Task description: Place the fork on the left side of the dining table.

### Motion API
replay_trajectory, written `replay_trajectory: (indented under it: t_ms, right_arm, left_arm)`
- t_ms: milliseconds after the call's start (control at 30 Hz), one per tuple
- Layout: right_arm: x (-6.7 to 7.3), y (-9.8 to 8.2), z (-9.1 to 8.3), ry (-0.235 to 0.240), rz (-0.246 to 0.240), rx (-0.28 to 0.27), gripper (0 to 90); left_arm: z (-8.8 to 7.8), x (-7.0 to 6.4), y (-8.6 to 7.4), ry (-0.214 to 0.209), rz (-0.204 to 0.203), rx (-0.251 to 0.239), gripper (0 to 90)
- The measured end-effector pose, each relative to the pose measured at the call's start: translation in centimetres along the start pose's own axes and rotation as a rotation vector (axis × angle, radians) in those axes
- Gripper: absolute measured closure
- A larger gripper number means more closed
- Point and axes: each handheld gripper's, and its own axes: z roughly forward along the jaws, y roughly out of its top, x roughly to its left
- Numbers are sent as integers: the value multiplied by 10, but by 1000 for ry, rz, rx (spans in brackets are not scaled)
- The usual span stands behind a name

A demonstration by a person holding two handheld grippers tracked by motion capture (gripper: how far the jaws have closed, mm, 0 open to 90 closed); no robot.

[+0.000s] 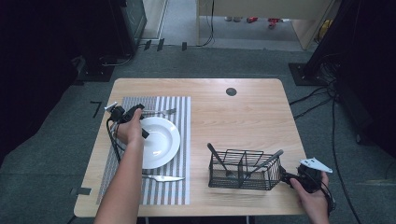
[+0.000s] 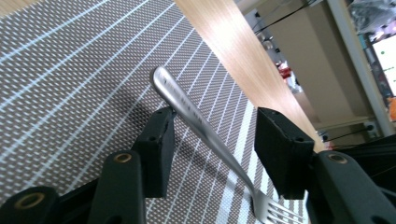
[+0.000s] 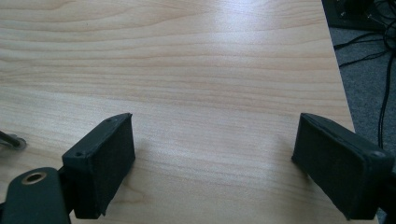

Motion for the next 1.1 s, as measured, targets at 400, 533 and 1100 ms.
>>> replay_trajectory:
  t_ms: [400,533,1100]
  right_arm:
    - [0,0,0,0,-1,-1,127]
    - [0,0,0,0,-1,0,127]
    - [0,0,0,0,-1,0,127]
  left_arm:
    - [-5,5,7,-1,3,-9,462]
    - [-7,6,8,-14,-4,1,460]
    - [-28,12,23,-72,32,46,506]
